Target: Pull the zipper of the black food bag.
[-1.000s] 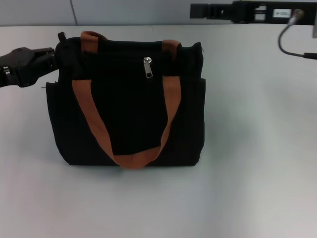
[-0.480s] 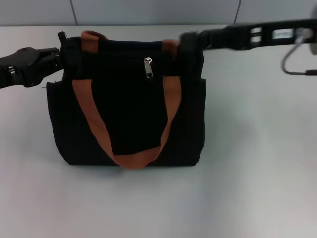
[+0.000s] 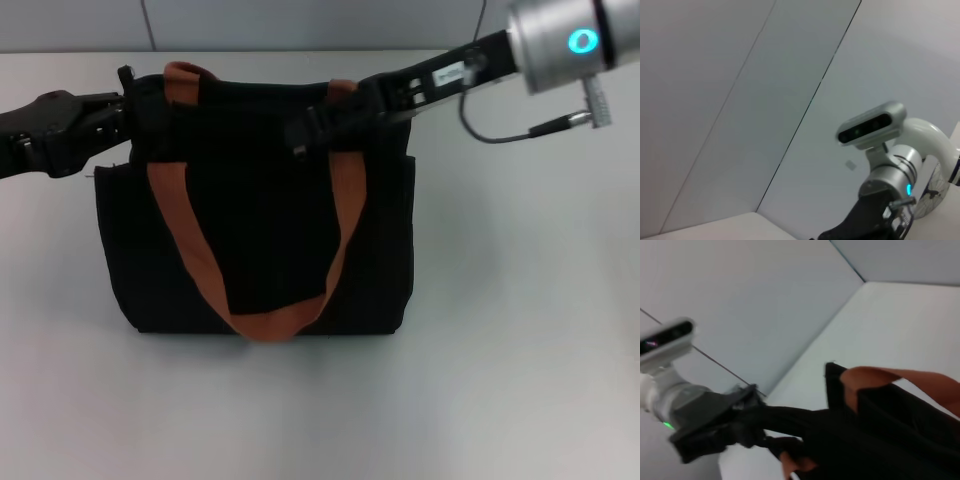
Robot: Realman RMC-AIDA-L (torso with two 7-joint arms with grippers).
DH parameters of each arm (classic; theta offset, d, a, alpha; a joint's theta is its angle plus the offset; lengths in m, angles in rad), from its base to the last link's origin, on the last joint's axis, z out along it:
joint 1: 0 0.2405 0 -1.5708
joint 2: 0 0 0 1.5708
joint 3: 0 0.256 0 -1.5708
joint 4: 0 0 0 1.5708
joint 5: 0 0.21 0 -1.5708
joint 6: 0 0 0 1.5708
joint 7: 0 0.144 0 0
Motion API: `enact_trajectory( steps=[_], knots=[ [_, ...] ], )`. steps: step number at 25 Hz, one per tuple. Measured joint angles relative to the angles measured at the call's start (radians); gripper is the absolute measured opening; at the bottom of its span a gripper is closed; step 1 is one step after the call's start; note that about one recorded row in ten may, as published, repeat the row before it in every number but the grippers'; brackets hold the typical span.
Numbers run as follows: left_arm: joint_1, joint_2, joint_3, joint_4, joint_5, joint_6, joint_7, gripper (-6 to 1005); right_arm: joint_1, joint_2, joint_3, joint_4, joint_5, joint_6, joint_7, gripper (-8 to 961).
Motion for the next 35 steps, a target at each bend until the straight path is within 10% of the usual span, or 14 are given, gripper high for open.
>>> enact_trajectory(
  steps=[15,28,35],
  knots=[
    [0.0,0.0,0.003,0.001,-0.01,0.03,0.008,22,0.02,0.05,-0.148,-0.008,0.005,0.175,0.088,588],
    [0.006,0.0,-0.001,0.003,-0.011,0.049,0.008,23,-0.013,0.051,-0.144,-0.019,0.014,0.172,0.063,46],
    [0.01,0.0,-0.001,0.004,-0.018,0.058,0.008,22,-0.057,0.048,-0.136,-0.054,0.129,0.129,0.042,16]
  ],
)
